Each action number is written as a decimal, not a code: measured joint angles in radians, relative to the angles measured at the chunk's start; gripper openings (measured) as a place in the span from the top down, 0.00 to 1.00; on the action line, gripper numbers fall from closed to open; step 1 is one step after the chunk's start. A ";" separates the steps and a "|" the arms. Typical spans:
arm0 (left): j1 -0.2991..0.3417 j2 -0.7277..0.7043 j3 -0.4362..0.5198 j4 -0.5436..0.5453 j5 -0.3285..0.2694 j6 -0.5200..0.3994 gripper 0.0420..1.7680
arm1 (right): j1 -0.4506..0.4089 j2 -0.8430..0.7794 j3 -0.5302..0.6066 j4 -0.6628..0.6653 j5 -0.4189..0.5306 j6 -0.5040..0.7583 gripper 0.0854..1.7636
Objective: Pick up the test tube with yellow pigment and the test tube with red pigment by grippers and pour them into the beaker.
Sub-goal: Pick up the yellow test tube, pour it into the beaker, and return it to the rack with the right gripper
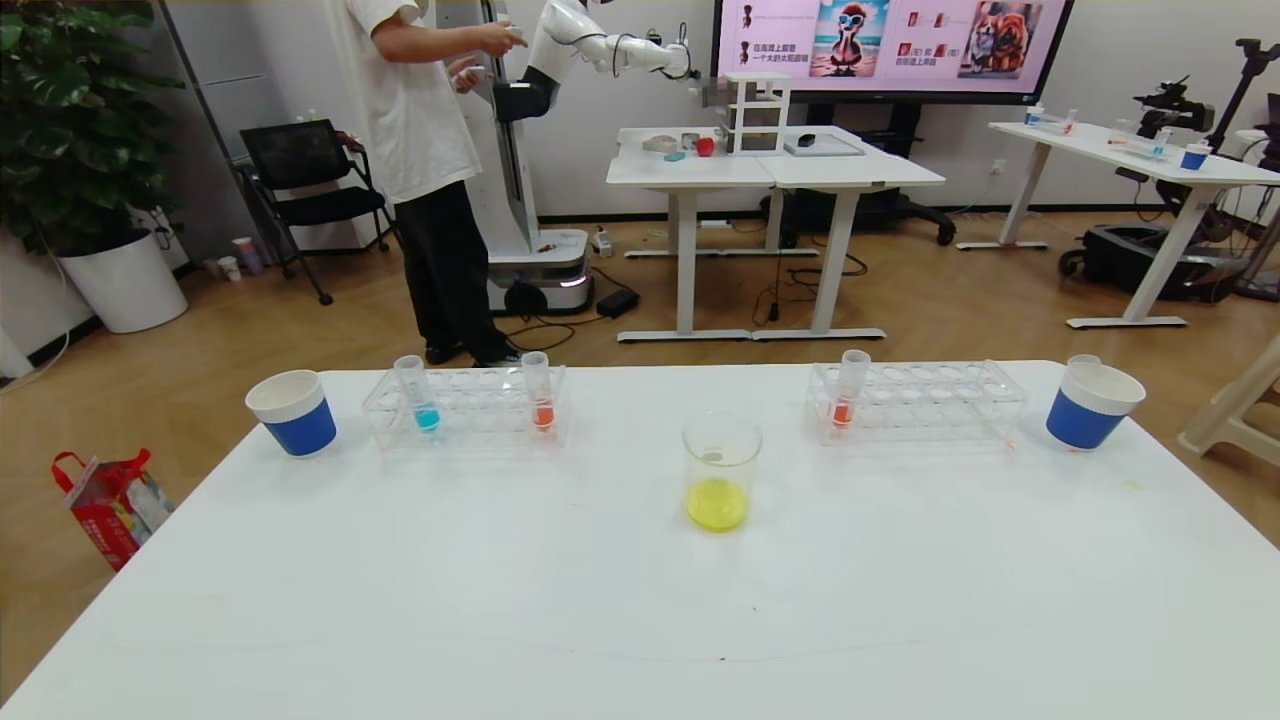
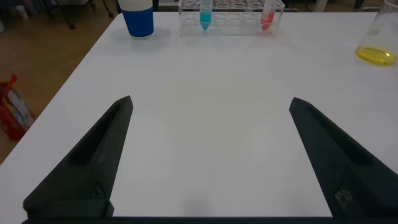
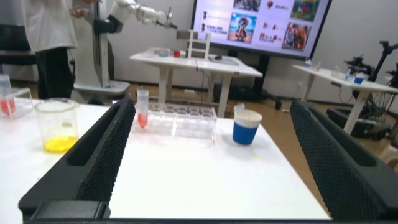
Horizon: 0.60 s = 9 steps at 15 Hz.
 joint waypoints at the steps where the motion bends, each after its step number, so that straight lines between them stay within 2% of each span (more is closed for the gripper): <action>1: 0.000 0.000 0.000 0.000 0.000 0.000 0.01 | 0.000 -0.007 0.039 0.016 0.000 0.002 0.02; 5: 0.000 0.000 0.000 0.000 0.000 0.001 0.01 | -0.001 -0.019 0.091 0.250 0.024 0.018 0.02; 9: 0.000 0.000 0.000 0.001 0.000 -0.002 0.01 | 0.001 -0.020 0.094 0.263 0.026 0.038 0.02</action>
